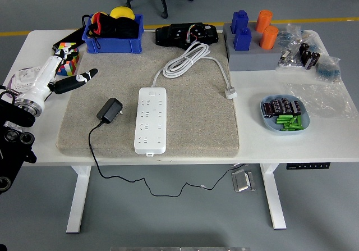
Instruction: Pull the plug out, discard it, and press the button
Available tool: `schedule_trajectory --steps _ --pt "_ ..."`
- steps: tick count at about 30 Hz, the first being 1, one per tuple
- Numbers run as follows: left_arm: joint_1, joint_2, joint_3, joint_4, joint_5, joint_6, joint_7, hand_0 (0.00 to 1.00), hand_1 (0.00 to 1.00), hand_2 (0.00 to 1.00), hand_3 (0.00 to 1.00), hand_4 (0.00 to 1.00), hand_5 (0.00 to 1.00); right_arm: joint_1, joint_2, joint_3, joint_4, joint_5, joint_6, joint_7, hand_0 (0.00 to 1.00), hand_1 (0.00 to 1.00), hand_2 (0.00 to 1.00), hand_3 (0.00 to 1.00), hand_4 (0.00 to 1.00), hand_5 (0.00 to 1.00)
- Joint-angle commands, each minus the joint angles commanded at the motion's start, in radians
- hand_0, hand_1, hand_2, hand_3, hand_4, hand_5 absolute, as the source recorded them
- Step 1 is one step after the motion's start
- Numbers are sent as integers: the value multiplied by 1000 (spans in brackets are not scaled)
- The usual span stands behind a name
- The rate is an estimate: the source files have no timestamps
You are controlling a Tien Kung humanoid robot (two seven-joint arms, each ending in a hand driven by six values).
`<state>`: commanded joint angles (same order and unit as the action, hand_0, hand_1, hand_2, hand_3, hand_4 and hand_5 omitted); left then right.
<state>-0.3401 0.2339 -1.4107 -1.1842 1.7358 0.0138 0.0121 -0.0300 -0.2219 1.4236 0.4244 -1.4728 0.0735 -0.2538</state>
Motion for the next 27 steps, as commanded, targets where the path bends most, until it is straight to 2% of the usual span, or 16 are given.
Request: schedule_trajectory --steps 27 --pt "8 -5 -18 -30 4 -1 5 910 913 904 951 853 522 2 -3 9 0 -1 -1 0 767 729 724 713 883 658"
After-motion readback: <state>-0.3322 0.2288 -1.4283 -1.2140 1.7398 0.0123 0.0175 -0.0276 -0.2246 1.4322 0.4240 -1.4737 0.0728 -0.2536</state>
